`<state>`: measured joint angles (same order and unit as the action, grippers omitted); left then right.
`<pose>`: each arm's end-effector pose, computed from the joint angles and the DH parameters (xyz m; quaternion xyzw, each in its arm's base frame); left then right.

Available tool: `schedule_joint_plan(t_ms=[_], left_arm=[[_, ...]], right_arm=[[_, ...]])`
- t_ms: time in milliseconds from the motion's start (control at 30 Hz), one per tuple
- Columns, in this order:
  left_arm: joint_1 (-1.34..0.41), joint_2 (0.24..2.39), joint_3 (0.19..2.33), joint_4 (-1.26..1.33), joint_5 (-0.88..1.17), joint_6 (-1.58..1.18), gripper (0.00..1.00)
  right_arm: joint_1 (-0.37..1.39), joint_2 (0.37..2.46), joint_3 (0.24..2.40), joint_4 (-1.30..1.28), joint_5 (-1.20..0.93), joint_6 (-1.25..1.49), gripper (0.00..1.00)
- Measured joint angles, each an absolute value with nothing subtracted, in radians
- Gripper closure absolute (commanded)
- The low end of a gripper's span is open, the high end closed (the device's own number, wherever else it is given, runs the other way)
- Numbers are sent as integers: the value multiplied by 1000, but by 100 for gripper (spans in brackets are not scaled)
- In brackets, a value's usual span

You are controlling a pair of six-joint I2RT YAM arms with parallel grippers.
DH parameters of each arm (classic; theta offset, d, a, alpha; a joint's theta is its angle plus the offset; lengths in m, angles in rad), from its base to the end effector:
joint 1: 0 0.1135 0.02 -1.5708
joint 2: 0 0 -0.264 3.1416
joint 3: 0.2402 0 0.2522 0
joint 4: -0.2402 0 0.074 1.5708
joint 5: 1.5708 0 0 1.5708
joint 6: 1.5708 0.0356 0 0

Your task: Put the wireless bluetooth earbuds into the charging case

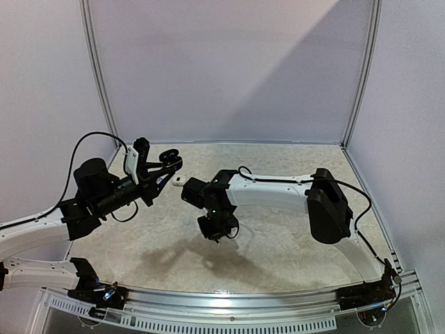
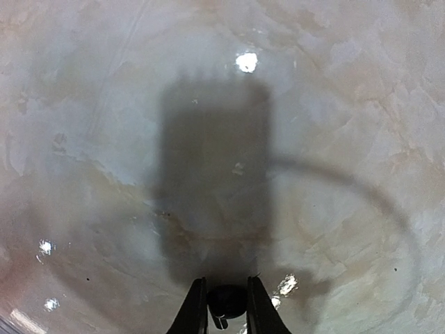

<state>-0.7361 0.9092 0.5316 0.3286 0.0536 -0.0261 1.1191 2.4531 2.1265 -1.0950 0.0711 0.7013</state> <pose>0.1596 -0.1471 0.2819 0.2690 0.6724 -0.2744 0.6327 0.2168 0.4410 0.1512 -0.2041 0.9755 0.0371 0.0737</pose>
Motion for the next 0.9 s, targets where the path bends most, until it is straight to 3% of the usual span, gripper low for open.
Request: schedule_joint_plan(t_ms=[300,467,733,900], left_arm=[[-736,909,532,332,55,7,100],[-736,910,532,371,52,75,100],[-738,927,532,466,56,182,100],[-739,930,532,505,59,222,100]], right_arm=[[1114,2439,2127,-1085,79,675,100],[1106,2298,2115,-1023,154,614,100],[1117,1808,1949,-539,296,411,100],[1150,1750,1916,-228,264,285,100]])
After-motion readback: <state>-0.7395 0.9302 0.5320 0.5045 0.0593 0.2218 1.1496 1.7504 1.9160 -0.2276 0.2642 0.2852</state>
